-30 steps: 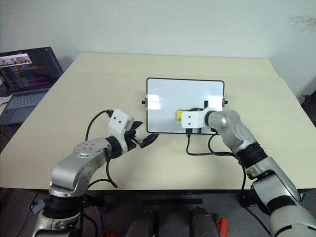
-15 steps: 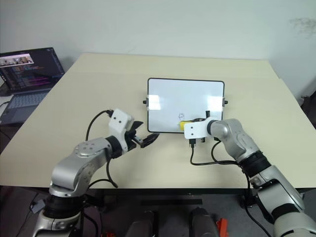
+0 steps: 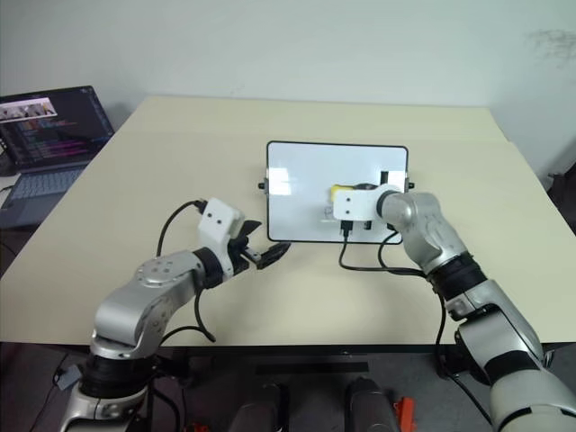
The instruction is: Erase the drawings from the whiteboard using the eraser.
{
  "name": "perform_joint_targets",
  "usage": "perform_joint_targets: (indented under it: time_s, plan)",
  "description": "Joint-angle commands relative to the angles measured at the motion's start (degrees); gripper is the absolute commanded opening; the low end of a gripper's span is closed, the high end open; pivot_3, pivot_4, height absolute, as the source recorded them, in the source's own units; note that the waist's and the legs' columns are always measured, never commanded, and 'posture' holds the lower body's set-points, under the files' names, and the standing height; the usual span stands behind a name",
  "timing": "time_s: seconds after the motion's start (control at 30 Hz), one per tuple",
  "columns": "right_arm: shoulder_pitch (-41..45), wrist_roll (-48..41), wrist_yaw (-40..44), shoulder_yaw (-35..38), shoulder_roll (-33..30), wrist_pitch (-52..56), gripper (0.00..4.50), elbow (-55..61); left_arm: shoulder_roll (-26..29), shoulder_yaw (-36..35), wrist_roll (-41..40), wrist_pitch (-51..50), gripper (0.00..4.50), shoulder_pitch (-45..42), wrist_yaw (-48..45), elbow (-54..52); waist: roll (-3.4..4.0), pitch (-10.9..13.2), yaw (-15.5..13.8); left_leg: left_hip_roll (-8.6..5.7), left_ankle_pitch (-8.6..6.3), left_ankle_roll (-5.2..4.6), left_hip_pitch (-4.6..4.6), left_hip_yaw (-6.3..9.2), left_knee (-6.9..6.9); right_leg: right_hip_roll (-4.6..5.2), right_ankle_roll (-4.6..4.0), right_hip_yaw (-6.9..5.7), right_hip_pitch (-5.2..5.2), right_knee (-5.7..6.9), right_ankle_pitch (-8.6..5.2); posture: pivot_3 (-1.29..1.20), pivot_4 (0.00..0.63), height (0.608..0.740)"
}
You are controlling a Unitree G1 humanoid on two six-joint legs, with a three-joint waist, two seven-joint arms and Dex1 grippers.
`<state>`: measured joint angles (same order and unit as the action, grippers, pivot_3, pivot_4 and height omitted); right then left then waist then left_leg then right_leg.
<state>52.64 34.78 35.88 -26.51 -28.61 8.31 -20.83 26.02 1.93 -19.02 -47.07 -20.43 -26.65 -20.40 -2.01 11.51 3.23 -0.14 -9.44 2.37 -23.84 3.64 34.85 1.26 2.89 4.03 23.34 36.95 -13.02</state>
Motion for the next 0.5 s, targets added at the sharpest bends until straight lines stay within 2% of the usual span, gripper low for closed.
perform_joint_targets:
  time_s: [0.03,0.5]
  plan:
    - [0.75,0.98,-1.05,1.5,-0.23,1.73,0.97,-0.35,-0.24,-0.25,0.04,1.15,4.5,-0.97,0.19,-1.55,0.0,0.0,-0.01,0.0,-0.01,0.01,0.0,0.01,-0.01,0.0,0.0,0.0,0.0,-0.01,0.0,0.0,0.15,0.74]
    - [-8.49,1.33,7.98,-2.44,-0.62,0.29,0.97,8.66,-0.23,-0.2,0.11,1.32,4.5,-1.16,-0.01,-1.34,-0.01,0.0,0.06,0.02,-0.01,0.01,0.03,-0.01,0.0,0.0,0.0,0.0,-0.01,-0.02,0.0,0.0,0.15,0.74]
